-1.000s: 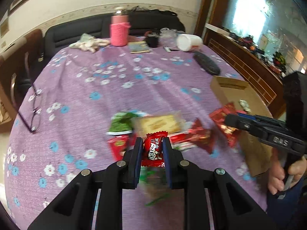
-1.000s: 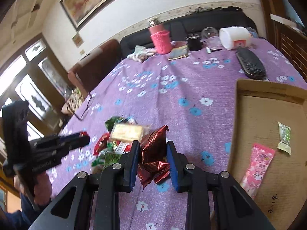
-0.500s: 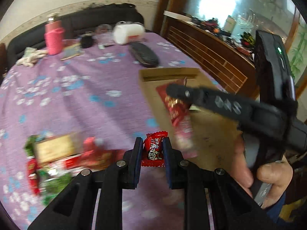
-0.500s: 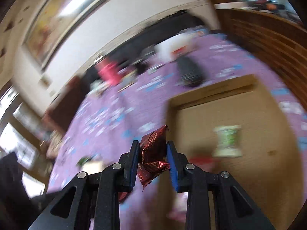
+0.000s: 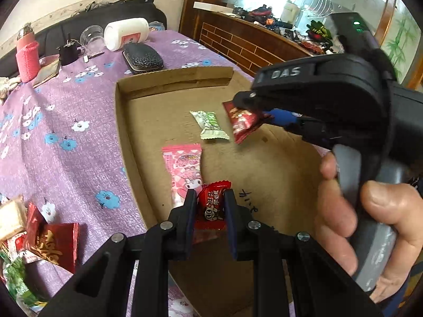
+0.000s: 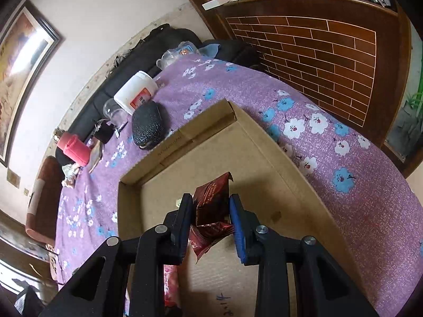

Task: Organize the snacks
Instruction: 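Carry both red packets over the cardboard box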

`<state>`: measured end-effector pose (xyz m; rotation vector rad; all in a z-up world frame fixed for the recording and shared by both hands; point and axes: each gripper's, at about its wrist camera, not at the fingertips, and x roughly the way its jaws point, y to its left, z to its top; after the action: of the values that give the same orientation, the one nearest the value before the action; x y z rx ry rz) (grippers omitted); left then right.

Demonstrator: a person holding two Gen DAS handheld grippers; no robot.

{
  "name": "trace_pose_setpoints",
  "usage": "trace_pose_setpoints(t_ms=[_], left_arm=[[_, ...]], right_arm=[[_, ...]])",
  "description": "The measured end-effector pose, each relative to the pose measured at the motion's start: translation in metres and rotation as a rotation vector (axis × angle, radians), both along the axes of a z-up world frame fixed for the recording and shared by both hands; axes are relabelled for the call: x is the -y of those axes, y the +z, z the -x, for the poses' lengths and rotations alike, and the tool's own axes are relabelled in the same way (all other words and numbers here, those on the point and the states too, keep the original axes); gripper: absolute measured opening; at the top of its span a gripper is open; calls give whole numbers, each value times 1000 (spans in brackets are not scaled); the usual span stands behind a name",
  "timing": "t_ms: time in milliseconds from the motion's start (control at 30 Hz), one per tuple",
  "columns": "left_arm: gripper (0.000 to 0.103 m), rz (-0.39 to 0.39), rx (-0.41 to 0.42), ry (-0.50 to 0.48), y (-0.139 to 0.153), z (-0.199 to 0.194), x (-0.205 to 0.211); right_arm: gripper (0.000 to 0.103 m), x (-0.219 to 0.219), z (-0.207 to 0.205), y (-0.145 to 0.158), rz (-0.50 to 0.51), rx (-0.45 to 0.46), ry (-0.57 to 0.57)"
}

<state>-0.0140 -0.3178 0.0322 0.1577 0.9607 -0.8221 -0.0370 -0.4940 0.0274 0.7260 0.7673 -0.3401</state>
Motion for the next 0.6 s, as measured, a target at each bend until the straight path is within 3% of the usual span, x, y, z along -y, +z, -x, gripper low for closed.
trace_pose_setpoints(t_ms=[400,600], left_arm=[[20,17,39,-50,-1,16,2],[20,21,20,-46,-3,12,-1]], right_arm=[[30,-8,-12,-14,45,-74,16],[31,-9,-13,-16,46,-83,19]])
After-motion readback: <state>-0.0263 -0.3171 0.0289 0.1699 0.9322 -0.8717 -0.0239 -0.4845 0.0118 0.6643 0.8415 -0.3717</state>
